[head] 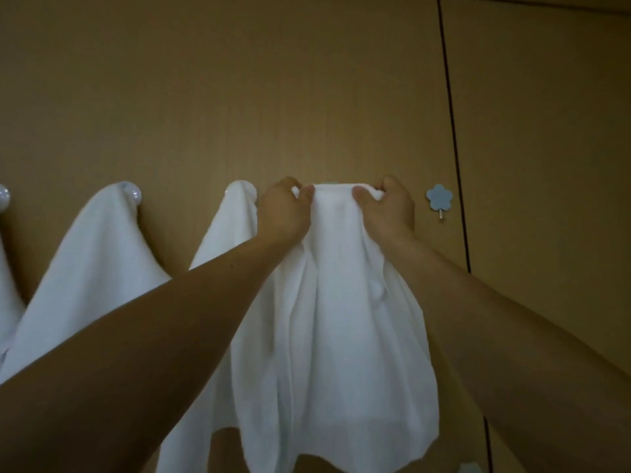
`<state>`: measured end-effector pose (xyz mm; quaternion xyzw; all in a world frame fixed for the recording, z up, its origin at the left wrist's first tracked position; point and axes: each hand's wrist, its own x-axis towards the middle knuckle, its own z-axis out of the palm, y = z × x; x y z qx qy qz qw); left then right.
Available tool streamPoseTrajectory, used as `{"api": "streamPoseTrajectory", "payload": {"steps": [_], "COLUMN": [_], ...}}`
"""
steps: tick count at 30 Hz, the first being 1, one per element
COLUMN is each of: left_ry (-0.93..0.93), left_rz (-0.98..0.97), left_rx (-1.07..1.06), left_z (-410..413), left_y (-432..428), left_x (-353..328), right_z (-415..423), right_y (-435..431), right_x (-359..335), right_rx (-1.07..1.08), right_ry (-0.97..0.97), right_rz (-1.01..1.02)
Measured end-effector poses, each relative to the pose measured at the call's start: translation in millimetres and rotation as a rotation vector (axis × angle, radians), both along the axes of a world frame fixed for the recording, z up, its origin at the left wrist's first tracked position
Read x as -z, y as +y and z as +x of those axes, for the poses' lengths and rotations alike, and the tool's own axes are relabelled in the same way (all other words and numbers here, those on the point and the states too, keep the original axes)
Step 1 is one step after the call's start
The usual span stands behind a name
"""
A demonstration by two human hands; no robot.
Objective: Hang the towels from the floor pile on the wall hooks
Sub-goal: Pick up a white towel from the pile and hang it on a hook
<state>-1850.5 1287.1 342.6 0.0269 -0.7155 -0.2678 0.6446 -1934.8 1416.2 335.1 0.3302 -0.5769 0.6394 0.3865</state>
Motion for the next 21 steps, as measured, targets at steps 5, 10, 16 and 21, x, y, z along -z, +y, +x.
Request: {"api": "streamPoseTrajectory", "payload": {"steps": [5, 10, 16, 21], "left_ry": [-0.078, -0.34, -0.772, -0.937], "left_rz": [-0.076, 0.042, 0.215, -0.069], "left_rx": [-0.21, -0.108, -0.026, -0.22], "left_z": [-14.0, -11.8, -3.9, 0.5], "left_y": [-16.3, -14.5, 0.9, 0.5], "left_x": [-8.1, 1.7, 13.2, 24.9], "right_z": [-23.5, -34.2, -23.6, -11.5], "right_y": [-12.9, -4.7, 10.4, 12.0], "right_x": [-12.3, 5.3, 15.6, 31.6], "right_rx": [0.205, 0.154, 0.074, 0.523], "right_ry": [-0.048, -0.142, -0.273, -0.186], "right_rz": [0.158, 0.216, 0.42, 0.475]}}
